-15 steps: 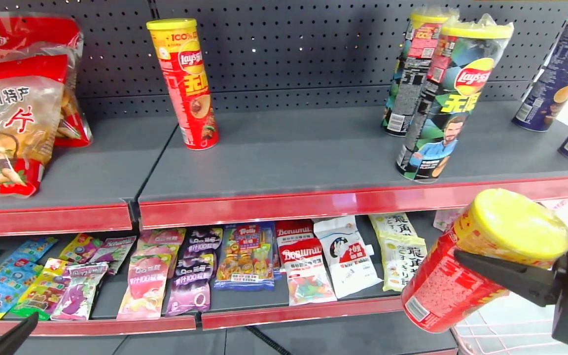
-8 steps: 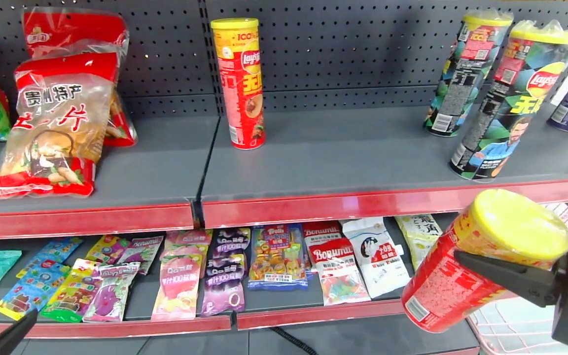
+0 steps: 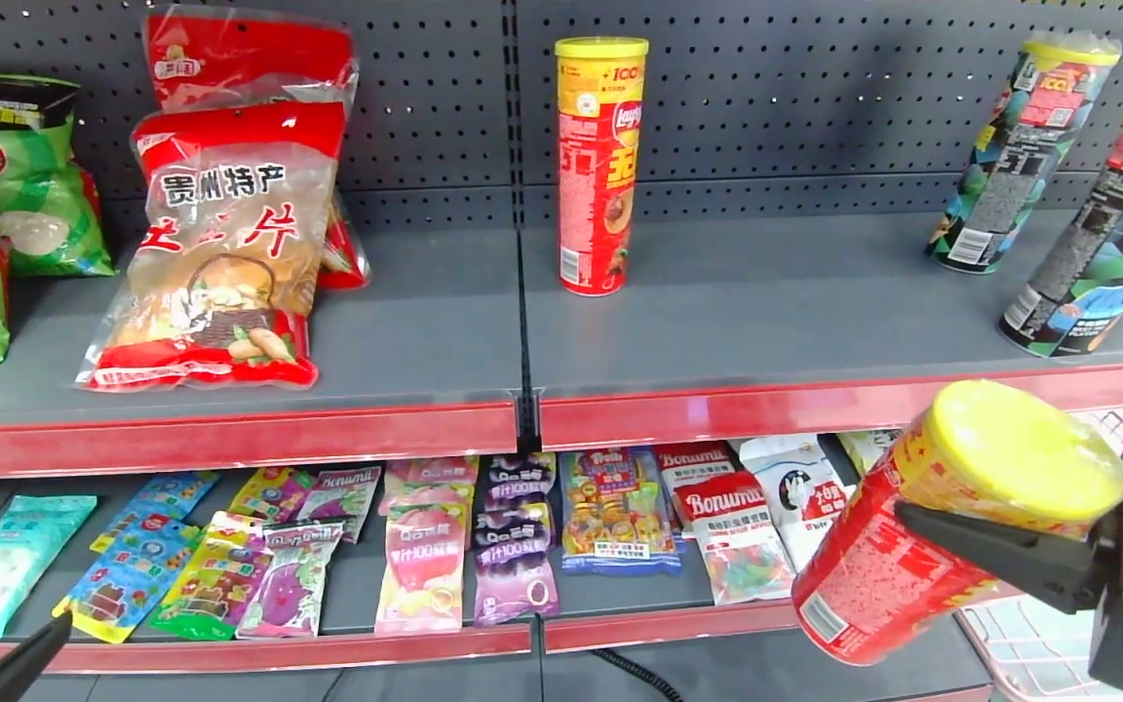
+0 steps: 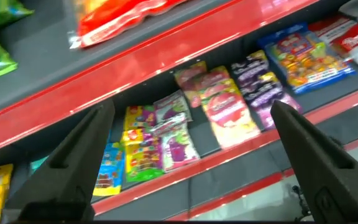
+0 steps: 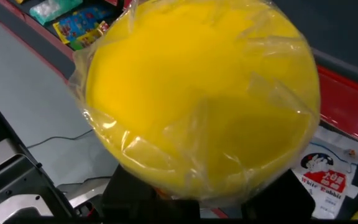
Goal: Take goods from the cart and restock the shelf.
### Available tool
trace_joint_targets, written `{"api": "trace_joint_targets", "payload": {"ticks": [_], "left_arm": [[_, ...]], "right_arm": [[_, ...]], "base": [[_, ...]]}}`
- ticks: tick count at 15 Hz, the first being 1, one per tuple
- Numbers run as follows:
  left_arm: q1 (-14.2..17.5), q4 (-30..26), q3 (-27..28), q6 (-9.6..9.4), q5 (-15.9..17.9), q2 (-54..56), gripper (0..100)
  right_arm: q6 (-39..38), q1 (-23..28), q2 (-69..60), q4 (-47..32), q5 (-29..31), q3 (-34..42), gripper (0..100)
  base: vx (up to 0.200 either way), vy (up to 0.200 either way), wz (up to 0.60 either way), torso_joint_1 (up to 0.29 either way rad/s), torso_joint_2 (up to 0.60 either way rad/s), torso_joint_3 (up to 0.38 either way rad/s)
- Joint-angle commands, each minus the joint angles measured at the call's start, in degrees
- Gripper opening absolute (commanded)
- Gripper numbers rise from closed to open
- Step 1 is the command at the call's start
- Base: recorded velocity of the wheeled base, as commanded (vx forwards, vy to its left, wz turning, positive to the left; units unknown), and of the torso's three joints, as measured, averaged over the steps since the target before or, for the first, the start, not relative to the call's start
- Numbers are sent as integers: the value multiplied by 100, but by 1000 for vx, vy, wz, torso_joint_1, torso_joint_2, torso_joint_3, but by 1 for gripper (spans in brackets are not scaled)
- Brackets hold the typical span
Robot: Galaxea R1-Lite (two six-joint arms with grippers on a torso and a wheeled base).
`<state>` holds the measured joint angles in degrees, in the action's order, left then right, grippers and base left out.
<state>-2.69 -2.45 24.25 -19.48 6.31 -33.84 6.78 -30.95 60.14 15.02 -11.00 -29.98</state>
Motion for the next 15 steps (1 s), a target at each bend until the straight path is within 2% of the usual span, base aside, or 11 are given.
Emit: {"api": "trace_joint_targets", "payload": {"ticks": [1,2,6,15], "left_arm": [[15,-10,-8,-21,-7,-8,100],[23,-10,-8,-21,-16,-17,100],[15,8,10,-21,-16,-149,100],[15,78,-43,-29,-7,-158,100]], "right_arm": [[-1,1,7,10,1,-52,0],[-1,1,7,1,-8,-105,0],[-10,1,51,1,-8,-360,0],[210,1,-107,-43,-87,-456,0]], "base": [[0,0,0,0,0,0],[0,0,0,0,0,0],[200,0,0,-6,0,0],[0,0,0,0,0,0]]}}
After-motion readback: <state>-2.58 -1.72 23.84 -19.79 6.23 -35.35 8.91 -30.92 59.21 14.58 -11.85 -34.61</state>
